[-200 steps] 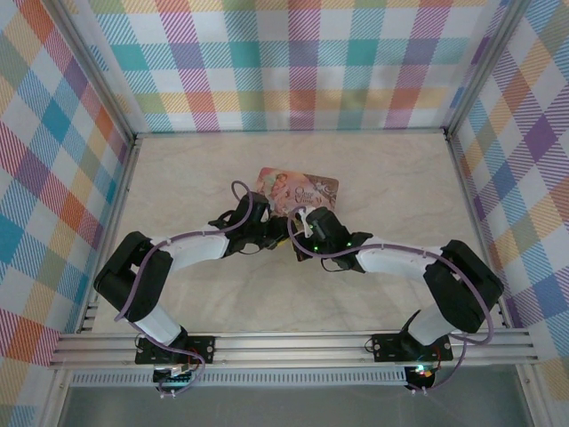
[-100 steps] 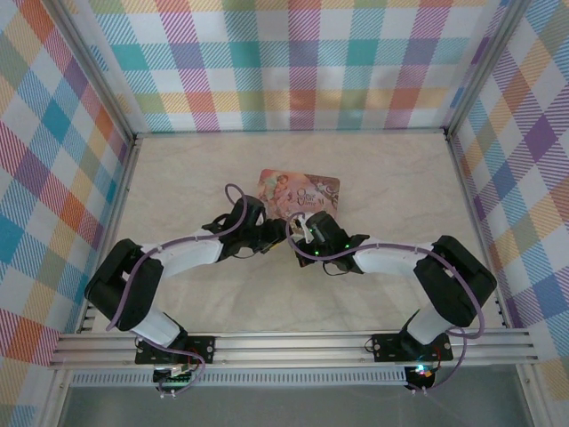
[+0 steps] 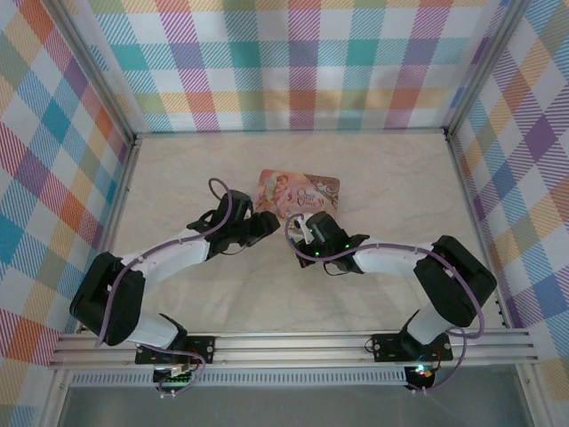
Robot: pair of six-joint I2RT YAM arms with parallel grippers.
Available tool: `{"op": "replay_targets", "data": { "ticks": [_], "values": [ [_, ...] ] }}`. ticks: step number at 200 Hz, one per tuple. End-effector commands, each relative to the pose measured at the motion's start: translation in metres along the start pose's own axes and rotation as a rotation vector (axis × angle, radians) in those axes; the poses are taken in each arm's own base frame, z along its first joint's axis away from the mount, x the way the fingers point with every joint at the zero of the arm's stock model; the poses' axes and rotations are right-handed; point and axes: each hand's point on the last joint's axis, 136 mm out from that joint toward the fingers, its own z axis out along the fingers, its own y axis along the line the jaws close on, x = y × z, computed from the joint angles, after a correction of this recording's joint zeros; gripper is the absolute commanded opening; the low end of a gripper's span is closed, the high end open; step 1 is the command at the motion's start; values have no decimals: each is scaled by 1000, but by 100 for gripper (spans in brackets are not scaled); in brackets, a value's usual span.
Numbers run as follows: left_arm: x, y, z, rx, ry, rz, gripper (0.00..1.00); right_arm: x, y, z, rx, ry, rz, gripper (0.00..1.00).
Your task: Unlock the padlock with the key
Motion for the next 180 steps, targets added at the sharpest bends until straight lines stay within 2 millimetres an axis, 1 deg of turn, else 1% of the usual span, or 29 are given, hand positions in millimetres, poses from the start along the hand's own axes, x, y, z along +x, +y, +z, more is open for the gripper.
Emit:
{"op": "replay_targets", "data": {
  "ticks": [1,16,48,70,86,107,126,156,180],
  "values": [
    [-20,1,-15,-23,-63,16,55,2,8,-7,-34,11,-44,0],
    [-29,4,-21,-40,-97,16,58,1,8,-8,-34,9,-58,0],
    [-56,14,-30,-117,-187,30,71,0,12,-7,-50,13,-72,0],
    [-72,14,-26,-121,-212,35,74,-2,13,-7,-55,8,-77,0],
    [-80,14,-18,-128,-203,36,75,-2,14,-7,-58,9,-90,0],
    [-86,12,-7,-116,-180,34,74,-1,13,-8,-51,19,-114,0],
    [-87,9,0,-107,-165,35,74,-2,13,-9,-47,28,-149,0],
    [-88,8,5,-104,-152,41,74,-5,9,-13,-13,49,-223,0],
    [-86,10,6,-109,-147,45,73,-3,7,-16,3,95,-298,0]
  ]
}}
